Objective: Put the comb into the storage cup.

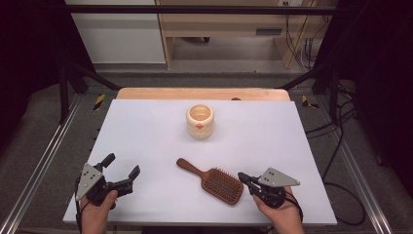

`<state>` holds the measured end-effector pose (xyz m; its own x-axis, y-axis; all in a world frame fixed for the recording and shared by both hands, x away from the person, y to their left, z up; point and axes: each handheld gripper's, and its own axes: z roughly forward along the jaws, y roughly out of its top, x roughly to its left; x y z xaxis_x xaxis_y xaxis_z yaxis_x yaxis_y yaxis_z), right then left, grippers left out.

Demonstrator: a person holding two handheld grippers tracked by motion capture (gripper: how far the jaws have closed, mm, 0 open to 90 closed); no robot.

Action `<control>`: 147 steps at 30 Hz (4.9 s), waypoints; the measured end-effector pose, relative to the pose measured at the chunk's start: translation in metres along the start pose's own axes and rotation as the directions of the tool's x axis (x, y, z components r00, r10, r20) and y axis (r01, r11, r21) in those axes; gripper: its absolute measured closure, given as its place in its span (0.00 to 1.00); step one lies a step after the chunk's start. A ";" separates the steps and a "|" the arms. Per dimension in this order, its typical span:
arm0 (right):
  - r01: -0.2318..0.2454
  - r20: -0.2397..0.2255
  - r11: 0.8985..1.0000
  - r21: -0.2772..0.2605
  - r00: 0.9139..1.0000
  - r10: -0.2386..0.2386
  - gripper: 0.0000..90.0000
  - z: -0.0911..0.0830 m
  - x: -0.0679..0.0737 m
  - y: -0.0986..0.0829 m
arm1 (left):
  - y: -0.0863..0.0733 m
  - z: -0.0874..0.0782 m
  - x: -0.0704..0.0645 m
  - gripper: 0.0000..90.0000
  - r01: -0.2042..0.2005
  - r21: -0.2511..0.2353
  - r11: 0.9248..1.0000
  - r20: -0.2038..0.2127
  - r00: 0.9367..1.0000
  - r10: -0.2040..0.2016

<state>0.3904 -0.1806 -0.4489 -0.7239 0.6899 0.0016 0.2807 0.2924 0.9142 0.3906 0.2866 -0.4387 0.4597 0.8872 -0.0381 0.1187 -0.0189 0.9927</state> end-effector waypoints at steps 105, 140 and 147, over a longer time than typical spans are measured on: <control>0.085 -0.053 0.944 0.319 0.996 -0.071 1.00 0.017 0.021 -0.023 | -0.002 0.006 -0.002 0.03 -0.046 0.056 0.997 0.000 0.999 0.046; 0.059 -0.031 0.944 0.323 0.998 -0.052 1.00 0.023 0.013 -0.022 | -0.003 0.007 -0.002 0.03 -0.051 0.065 0.997 0.007 0.999 0.051; 0.047 -0.040 0.949 0.310 0.999 -0.036 1.00 0.030 0.011 -0.020 | -0.003 0.008 -0.003 0.03 -0.056 0.068 0.996 0.009 0.998 0.056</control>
<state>0.3953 -0.1590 -0.4787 -0.7581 0.6519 -0.0150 0.4284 0.5153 0.7423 0.3961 0.2806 -0.4425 0.4737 0.8805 0.0161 0.1521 -0.0998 0.9833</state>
